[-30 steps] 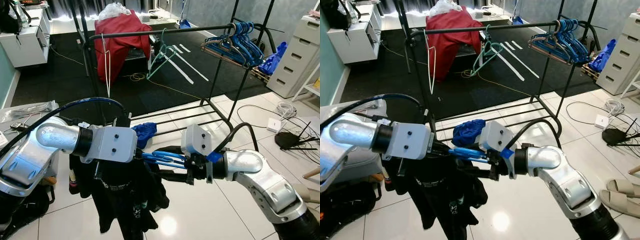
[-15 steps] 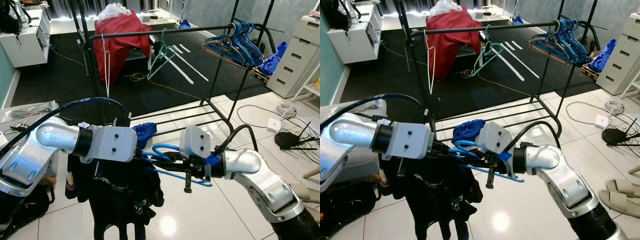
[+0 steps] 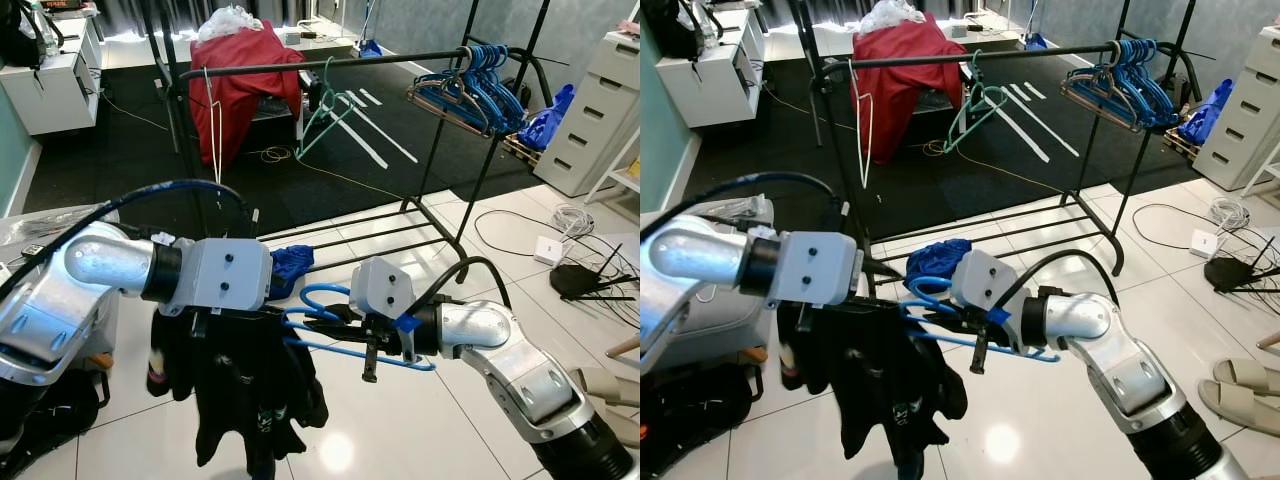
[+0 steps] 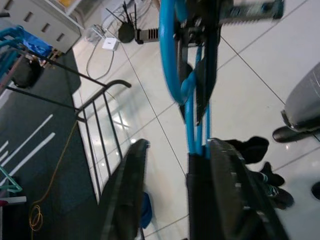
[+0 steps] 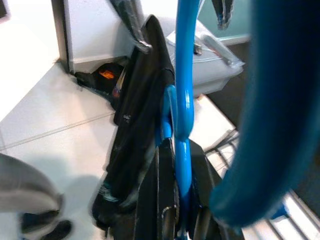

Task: Hang hanger

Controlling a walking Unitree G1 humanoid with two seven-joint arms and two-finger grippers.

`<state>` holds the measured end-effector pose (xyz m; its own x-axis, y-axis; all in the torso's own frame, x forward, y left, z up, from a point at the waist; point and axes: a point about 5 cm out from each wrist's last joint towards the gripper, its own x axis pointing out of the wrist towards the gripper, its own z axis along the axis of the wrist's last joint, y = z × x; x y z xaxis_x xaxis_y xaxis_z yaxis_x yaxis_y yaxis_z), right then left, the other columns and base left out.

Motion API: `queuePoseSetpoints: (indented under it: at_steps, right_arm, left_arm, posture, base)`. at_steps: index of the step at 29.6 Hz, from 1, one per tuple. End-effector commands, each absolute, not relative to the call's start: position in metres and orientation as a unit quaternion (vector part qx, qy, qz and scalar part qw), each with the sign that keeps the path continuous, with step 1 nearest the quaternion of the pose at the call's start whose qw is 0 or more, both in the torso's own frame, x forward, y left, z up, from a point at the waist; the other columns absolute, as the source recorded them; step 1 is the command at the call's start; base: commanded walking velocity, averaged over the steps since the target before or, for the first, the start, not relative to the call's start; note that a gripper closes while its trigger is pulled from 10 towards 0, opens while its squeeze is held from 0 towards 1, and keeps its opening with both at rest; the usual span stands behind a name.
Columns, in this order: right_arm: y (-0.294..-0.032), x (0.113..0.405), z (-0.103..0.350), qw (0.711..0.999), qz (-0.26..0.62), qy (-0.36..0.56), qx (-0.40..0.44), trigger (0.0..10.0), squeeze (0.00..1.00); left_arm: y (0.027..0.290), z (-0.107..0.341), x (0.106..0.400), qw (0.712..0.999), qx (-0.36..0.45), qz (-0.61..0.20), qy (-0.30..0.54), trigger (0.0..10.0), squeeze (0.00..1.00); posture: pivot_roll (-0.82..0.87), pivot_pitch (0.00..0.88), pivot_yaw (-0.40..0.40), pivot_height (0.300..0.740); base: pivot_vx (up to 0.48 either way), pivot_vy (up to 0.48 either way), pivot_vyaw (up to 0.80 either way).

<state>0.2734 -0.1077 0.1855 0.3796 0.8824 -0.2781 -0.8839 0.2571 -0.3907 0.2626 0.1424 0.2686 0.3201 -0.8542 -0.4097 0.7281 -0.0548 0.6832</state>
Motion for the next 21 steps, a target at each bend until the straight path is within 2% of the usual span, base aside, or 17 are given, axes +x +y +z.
queuePoseSetpoints:
  at_steps: [1, 4, 12, 21]
  right_arm:
    - [-0.103, 0.279, 0.188, 0.797, 0.538, -0.027, -0.273, 0.0, 0.0]
    - [-0.102, 0.287, 0.188, 0.807, 0.504, -0.052, -0.302, 0.0, 0.0]
    - [-0.102, 0.296, 0.197, 0.825, 0.465, -0.088, -0.31, 0.0, 0.0]
    - [-0.11, 0.31, 0.214, 0.851, 0.405, -0.13, -0.308, 0.0, 0.0]
  left_arm:
    - [0.141, 0.275, 0.264, 0.689, 0.438, -0.57, -0.089, 10.0, 1.0]
    - [0.142, 0.279, 0.266, 0.693, 0.443, -0.56, -0.101, 10.0, 1.0]
    - [0.147, 0.288, 0.272, 0.71, 0.448, -0.529, -0.122, 10.0, 1.0]
    - [0.163, 0.303, 0.281, 0.763, 0.425, -0.463, -0.151, 10.0, 1.0]
  posture:
    - [-0.07, 0.043, -0.01, 0.74]
    - [-0.07, 0.043, -0.01, 0.74]
    - [-0.07, 0.043, -0.009, 0.74]
    - [-0.07, 0.04, -0.007, 0.74]
  base:
    - [0.0, 0.0, 0.0]
    - [0.0, 0.0, 0.0]
    - [0.0, 0.0, 0.0]
    - [0.0, 0.0, 0.0]
